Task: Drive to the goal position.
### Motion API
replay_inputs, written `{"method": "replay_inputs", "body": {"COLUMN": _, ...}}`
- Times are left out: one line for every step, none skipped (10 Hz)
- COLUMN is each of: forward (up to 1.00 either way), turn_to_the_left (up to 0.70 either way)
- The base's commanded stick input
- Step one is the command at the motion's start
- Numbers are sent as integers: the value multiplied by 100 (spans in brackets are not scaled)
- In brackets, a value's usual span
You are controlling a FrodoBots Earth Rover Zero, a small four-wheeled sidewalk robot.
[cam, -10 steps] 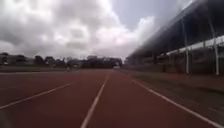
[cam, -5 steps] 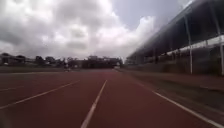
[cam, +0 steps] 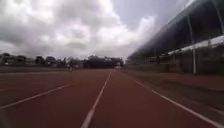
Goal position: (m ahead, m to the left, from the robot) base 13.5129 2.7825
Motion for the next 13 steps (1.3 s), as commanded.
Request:
{"method": "replay_inputs", "body": {"forward": 70, "turn_to_the_left": 0}}
{"method": "replay_inputs", "body": {"forward": 70, "turn_to_the_left": 0}}
{"method": "replay_inputs", "body": {"forward": 70, "turn_to_the_left": 0}}
{"method": "replay_inputs", "body": {"forward": 70, "turn_to_the_left": 0}}
{"method": "replay_inputs", "body": {"forward": 70, "turn_to_the_left": 0}}
{"method": "replay_inputs", "body": {"forward": 70, "turn_to_the_left": 0}}
{"method": "replay_inputs", "body": {"forward": 70, "turn_to_the_left": 0}}
{"method": "replay_inputs", "body": {"forward": 70, "turn_to_the_left": 0}}
{"method": "replay_inputs", "body": {"forward": 70, "turn_to_the_left": 0}}
{"method": "replay_inputs", "body": {"forward": 70, "turn_to_the_left": 0}}
{"method": "replay_inputs", "body": {"forward": 70, "turn_to_the_left": 0}}
{"method": "replay_inputs", "body": {"forward": 70, "turn_to_the_left": 0}}
{"method": "replay_inputs", "body": {"forward": 70, "turn_to_the_left": 0}}
